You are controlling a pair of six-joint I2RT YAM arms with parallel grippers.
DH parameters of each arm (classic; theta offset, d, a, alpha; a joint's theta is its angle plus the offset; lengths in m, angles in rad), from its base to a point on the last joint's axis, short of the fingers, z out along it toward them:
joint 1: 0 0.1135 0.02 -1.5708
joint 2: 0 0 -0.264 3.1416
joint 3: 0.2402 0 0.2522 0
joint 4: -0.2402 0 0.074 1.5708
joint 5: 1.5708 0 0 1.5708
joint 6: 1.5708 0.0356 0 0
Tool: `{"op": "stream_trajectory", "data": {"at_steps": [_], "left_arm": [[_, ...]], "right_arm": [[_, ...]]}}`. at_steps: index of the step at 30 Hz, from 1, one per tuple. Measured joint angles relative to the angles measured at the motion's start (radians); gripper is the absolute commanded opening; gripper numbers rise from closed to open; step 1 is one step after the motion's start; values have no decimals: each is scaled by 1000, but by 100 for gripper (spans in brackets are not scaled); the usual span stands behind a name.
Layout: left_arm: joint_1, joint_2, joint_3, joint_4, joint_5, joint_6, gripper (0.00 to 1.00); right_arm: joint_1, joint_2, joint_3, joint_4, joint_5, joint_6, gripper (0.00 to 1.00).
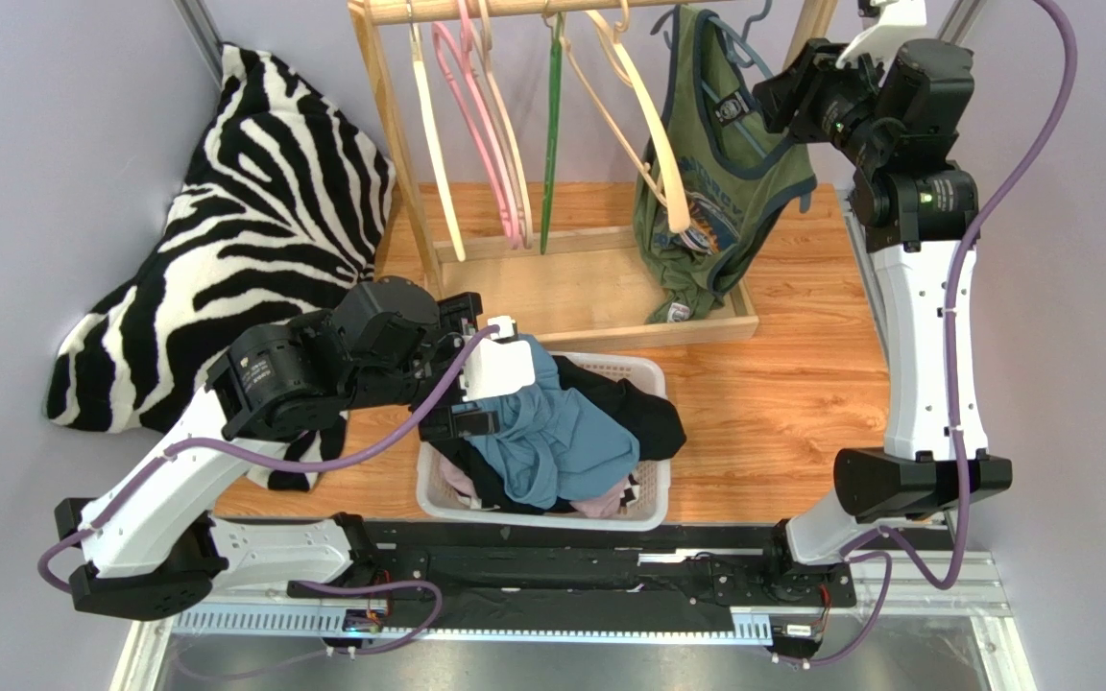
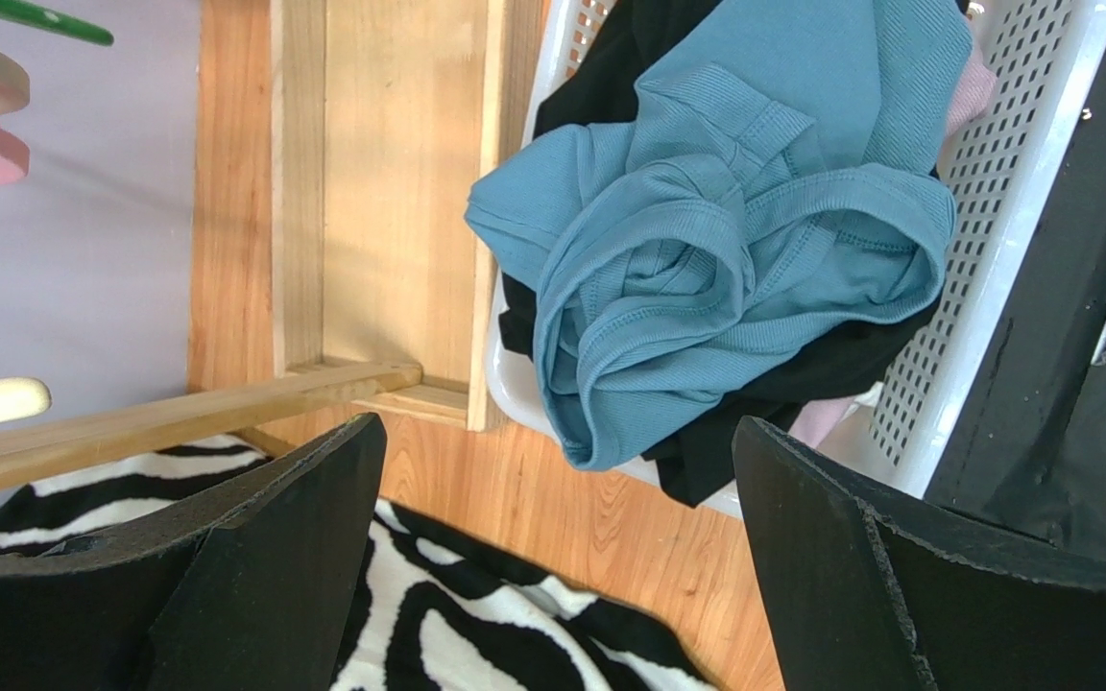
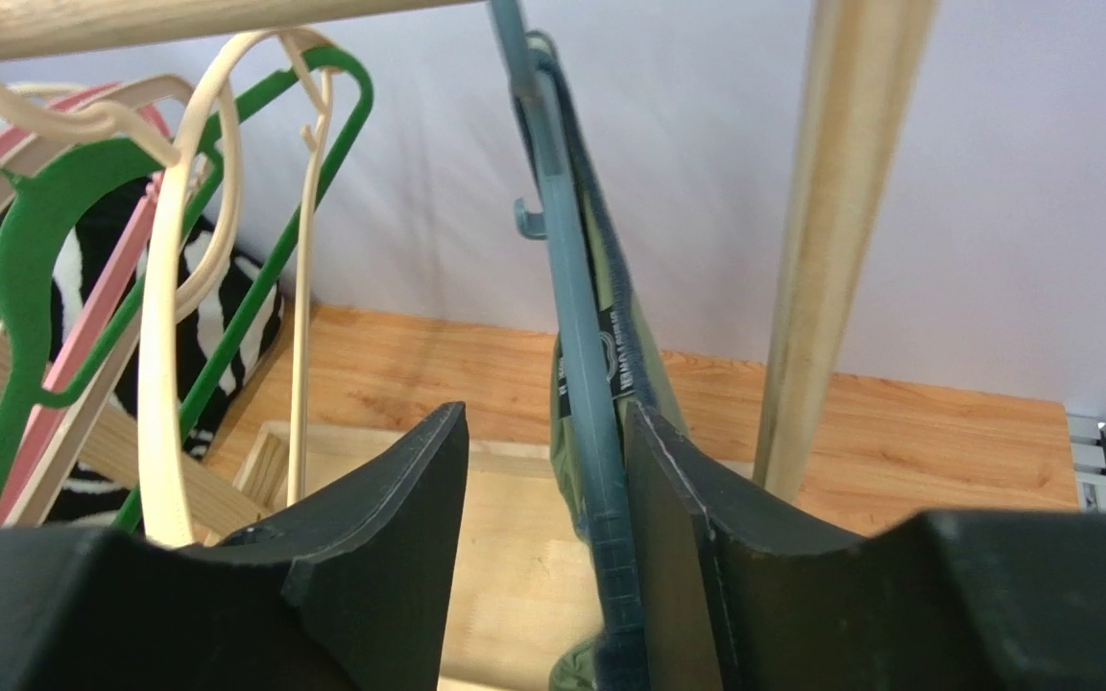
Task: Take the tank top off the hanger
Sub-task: Pick up the hanger from the clothesline.
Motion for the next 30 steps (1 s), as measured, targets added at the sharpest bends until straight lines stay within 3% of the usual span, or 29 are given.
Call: {"op": "stream_trajectory", "data": {"at_steps": [7, 11, 19, 30], "left_arm": [[10, 0, 13, 0, 8, -6, 98], [17, 0, 16, 0, 15, -7, 98], [27, 1, 23, 0, 28, -10, 97], [36, 0, 29, -1, 42, -13, 95]], "right_arm": [[66, 120, 190, -106, 20, -25, 45], [88, 160, 217, -163, 55, -35, 43], [136, 199, 247, -241, 171, -67, 0], [172, 195, 245, -205, 249, -82, 0]]}}
